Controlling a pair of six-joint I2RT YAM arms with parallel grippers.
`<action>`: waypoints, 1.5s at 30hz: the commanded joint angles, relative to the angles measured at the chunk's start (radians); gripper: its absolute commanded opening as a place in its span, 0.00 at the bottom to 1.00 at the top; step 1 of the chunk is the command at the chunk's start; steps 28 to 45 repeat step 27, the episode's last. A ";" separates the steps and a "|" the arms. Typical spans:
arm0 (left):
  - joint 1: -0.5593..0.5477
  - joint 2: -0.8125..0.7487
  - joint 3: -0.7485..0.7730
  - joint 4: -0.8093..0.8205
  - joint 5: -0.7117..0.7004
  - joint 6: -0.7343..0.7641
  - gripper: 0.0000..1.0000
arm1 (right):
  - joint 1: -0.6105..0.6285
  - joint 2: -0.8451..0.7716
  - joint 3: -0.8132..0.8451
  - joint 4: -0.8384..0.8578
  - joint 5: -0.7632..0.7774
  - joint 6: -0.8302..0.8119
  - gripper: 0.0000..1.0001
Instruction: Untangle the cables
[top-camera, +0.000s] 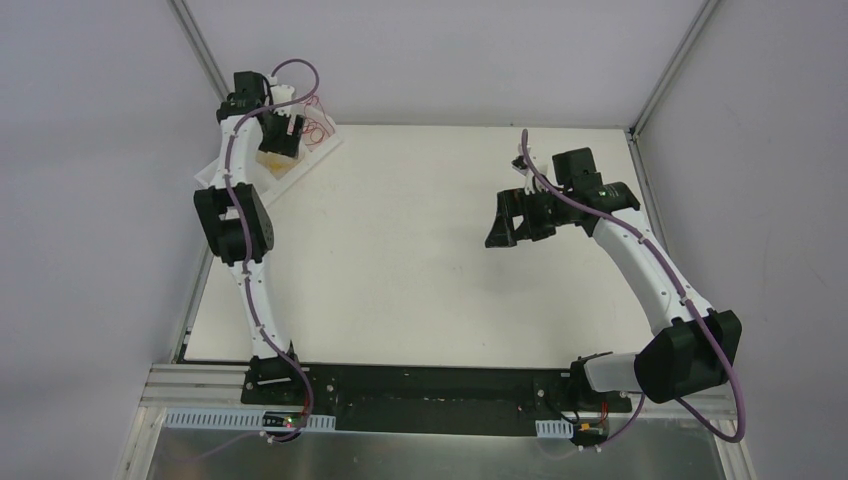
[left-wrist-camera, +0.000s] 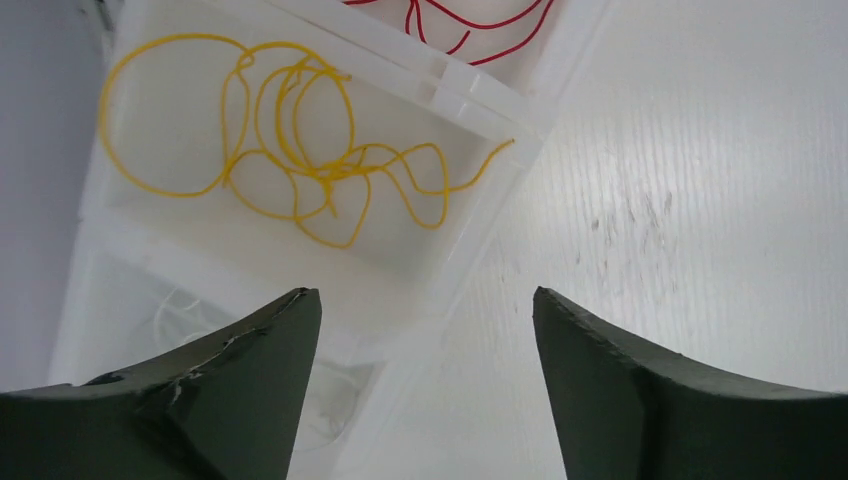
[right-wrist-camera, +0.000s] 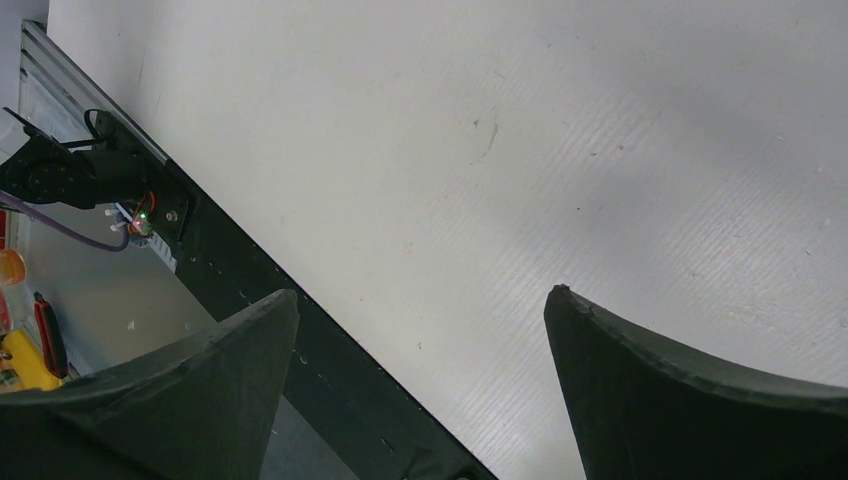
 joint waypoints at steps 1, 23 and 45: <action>-0.009 -0.219 0.042 -0.185 -0.004 0.029 0.93 | -0.025 -0.022 0.036 0.030 0.033 0.009 0.99; -0.160 -0.428 -0.301 -0.490 0.153 -0.408 0.99 | -0.473 -0.131 -0.331 0.162 0.094 0.128 0.99; -0.159 -0.442 -0.340 -0.472 0.160 -0.426 0.99 | -0.474 -0.176 -0.354 0.156 0.095 0.122 0.99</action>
